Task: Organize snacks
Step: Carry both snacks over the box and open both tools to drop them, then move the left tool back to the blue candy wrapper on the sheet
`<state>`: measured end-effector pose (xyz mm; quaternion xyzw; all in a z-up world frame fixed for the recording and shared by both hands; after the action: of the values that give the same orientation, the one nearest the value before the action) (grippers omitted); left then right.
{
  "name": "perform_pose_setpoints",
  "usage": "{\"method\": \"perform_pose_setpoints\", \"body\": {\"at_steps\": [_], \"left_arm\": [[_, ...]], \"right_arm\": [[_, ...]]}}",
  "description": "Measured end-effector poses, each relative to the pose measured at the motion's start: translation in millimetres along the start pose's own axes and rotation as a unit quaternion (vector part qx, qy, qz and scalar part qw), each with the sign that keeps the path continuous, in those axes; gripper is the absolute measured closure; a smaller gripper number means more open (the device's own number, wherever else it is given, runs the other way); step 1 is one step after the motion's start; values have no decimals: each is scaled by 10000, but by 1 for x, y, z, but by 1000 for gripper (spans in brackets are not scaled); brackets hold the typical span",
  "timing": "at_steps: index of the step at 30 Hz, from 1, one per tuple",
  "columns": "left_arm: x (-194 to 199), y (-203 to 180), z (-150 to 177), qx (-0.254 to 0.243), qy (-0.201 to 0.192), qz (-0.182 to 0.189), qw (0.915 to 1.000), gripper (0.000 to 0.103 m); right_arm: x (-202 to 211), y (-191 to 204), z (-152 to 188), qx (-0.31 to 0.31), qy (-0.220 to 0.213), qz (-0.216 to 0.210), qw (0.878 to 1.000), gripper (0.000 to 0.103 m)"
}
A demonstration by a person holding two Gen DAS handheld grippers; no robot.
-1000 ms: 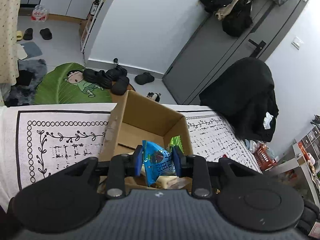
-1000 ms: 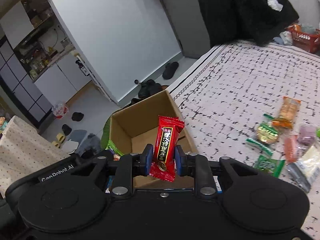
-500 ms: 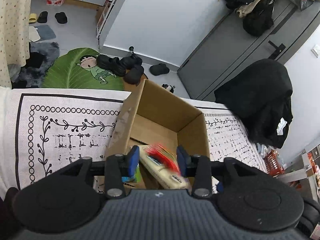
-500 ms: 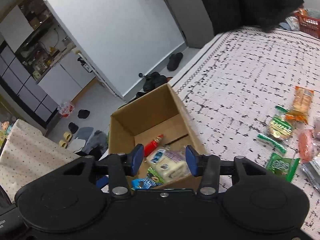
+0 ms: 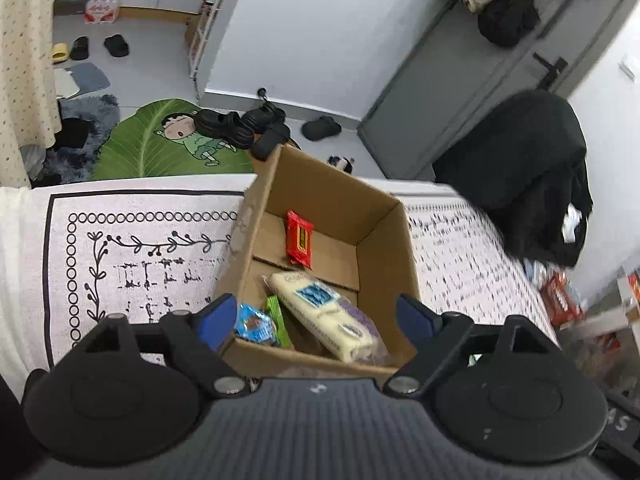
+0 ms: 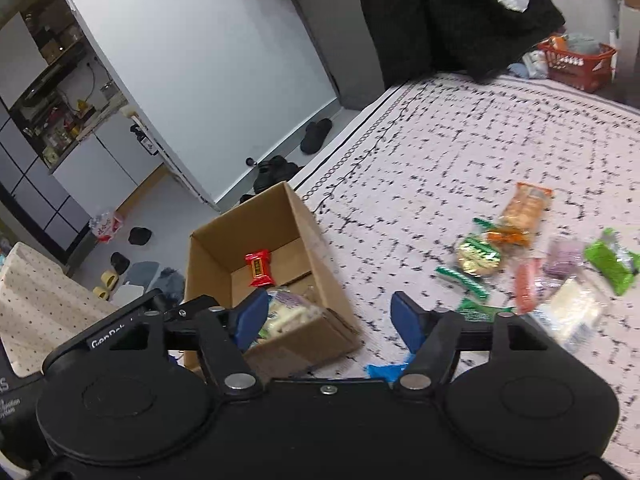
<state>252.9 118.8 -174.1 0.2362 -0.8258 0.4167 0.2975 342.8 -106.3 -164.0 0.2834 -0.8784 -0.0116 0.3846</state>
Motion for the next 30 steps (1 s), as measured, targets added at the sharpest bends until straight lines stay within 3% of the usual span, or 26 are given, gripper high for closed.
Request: {"method": "perform_pose_setpoints", "body": {"at_steps": [8, 20, 24, 30], "left_arm": [[9, -19, 18, -556, 91, 35, 9984, 9], [16, -50, 48, -1156, 319, 127, 9927, 9], [15, -60, 61, -1357, 474, 187, 9894, 9], [16, -69, 71, -1528, 405, 171, 9873, 9]], "right_arm": [[26, -31, 11, -150, -19, 302, 9994, 28], [65, -88, 16, -361, -62, 755, 9965, 21], [71, -107, 25, -557, -129, 804, 9951, 21], [72, -126, 34, -842, -170, 741, 9935, 21]]}}
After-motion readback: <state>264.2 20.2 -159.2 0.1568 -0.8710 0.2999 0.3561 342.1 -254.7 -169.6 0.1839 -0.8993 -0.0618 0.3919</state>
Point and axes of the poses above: each gripper's, at about its wrist camera, not at the fingertips, and x roughly against the way its jaws point, y to its left, z to its underside, the point moved 8 cm from there along -x, roughly the way its jaws point, and after that the axes turned 12 degrees about x, right-handed, at the moved point
